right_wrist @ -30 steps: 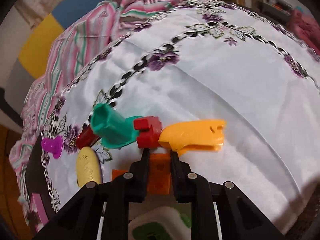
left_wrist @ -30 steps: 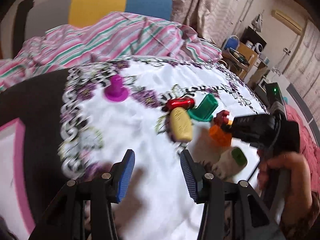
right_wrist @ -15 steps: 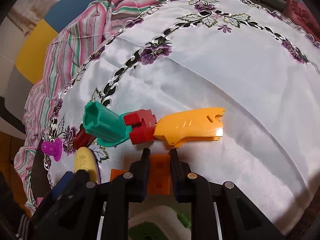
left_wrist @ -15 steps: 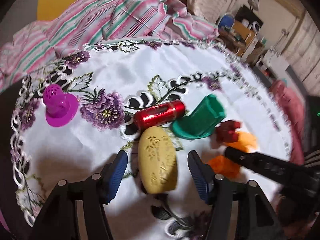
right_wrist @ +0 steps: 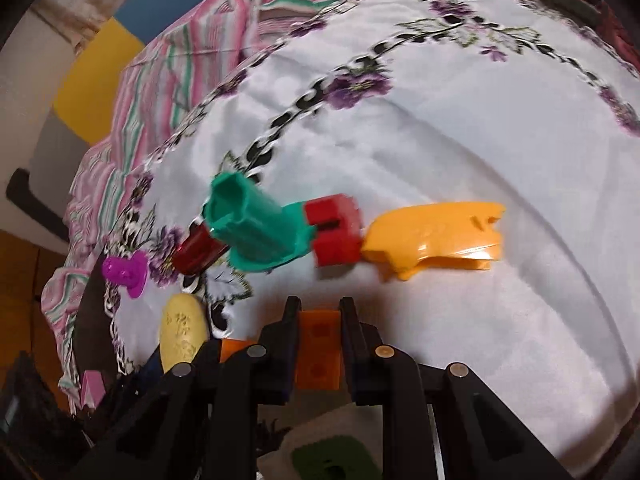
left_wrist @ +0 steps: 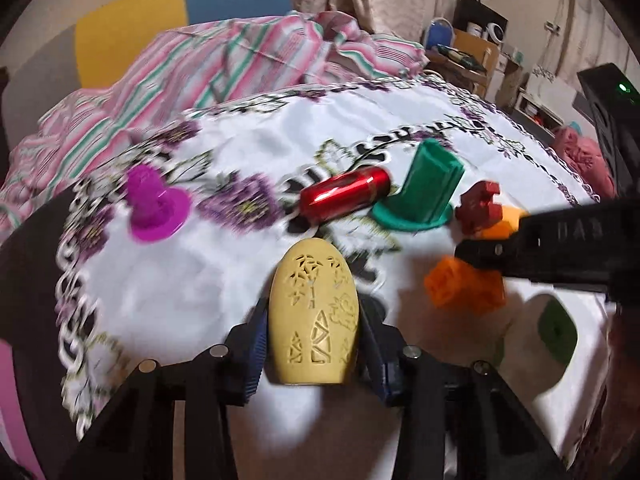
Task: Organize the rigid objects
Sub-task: 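Grasp the yellow egg-shaped soap with the left tool while the right tool holds the orange block, then carry the yellow soap into the tray and open the left tool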
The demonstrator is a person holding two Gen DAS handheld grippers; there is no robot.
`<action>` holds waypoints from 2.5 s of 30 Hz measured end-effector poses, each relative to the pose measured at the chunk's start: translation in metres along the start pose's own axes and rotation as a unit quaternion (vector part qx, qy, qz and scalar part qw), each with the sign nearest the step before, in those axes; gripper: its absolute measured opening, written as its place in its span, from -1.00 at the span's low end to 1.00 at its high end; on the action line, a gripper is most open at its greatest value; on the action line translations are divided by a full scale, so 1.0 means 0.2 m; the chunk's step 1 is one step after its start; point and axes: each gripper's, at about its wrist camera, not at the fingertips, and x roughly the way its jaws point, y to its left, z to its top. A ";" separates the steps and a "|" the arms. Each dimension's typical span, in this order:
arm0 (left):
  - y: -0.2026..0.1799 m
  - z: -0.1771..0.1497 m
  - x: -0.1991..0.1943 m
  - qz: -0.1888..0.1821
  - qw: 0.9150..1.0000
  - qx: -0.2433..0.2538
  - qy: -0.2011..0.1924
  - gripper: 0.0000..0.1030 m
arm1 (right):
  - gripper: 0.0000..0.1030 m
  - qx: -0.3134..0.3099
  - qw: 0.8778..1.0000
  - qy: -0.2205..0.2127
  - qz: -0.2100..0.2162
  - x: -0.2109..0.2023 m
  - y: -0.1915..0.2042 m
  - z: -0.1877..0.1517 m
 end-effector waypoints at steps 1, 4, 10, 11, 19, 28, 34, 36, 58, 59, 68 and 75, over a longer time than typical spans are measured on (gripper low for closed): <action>0.02 -0.03 -0.02 0.000 1.000 -0.002 -0.004 -0.17 | -0.62 -0.005 1.000 0.002 0.005 0.00 0.01 0.00; 0.06 -0.08 -0.07 0.000 1.000 -0.012 -0.006 -0.17 | -0.62 -0.028 0.999 0.014 0.017 0.03 0.07 -0.02; 0.11 -0.21 -0.17 -0.003 1.000 -0.023 -0.017 -0.17 | -0.62 -0.097 0.995 0.022 0.027 0.05 0.20 -0.06; 0.12 -0.24 -0.19 -0.003 0.999 -0.027 -0.020 -0.17 | -0.62 -0.105 0.994 0.021 0.023 0.05 0.22 -0.07; 0.19 -0.37 -0.32 0.000 0.997 -0.068 -0.033 -0.17 | -0.62 -0.142 0.990 0.017 0.002 0.06 0.27 -0.09; 0.33 -0.51 -0.44 -0.009 0.991 -0.126 -0.041 -0.17 | -0.62 -0.185 0.983 0.003 -0.022 0.05 0.35 -0.12; 0.39 -0.56 -0.53 0.009 0.989 -0.139 -0.052 -0.17 | -0.62 -0.169 0.985 0.035 -0.003 0.09 0.44 -0.16; 0.41 -0.58 -0.56 0.017 0.988 -0.141 -0.053 -0.17 | -0.62 -0.166 0.985 0.043 0.018 0.10 0.50 -0.20; 0.72 -0.69 -0.88 0.050 0.972 -0.208 -0.101 -0.17 | -0.62 -0.216 0.974 0.030 0.061 0.13 0.66 -0.33; 0.74 -0.70 -0.89 0.053 0.970 -0.213 -0.101 -0.17 | -0.62 -0.218 0.974 0.028 0.062 0.12 0.66 -0.33; 1.09 -0.70 -0.87 0.095 0.955 -0.266 -0.093 -0.17 | -0.62 -0.226 0.972 0.014 0.064 0.10 0.68 -0.33; 1.32 -0.67 -0.72 0.099 0.947 -0.301 -0.056 -0.17 | -0.62 -0.222 0.973 0.015 0.066 0.11 0.68 -0.32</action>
